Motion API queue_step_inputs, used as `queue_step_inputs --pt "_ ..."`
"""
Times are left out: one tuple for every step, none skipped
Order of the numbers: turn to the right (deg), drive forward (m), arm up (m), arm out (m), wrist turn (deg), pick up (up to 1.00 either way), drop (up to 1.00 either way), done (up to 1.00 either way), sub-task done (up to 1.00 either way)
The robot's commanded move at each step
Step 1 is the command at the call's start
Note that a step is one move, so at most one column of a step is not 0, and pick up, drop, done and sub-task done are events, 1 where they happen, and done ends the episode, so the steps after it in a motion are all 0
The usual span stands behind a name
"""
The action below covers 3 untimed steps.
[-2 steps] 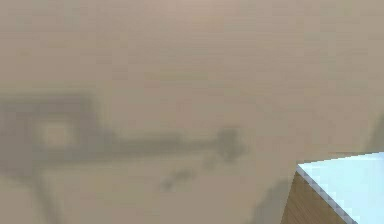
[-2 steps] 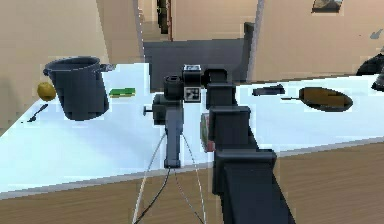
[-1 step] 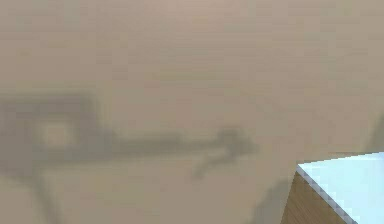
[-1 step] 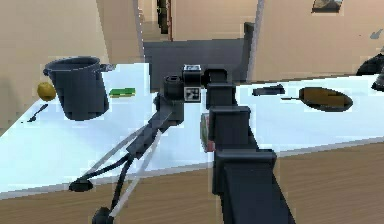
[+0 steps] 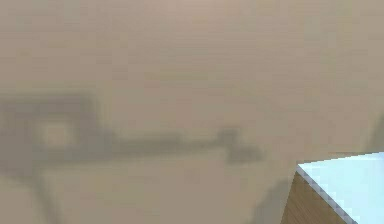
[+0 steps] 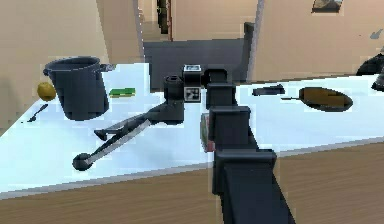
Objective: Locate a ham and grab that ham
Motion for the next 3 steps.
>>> queue_step_inputs --pt "0.0 0.0 0.0 0.0 45.0 0.0 0.0 0.0 0.0" --pt "0.0 0.0 0.0 0.0 45.0 0.0 0.0 0.0 0.0" --pt "0.0 0.0 0.0 0.0 24.0 0.0 0.0 0.0 0.0"
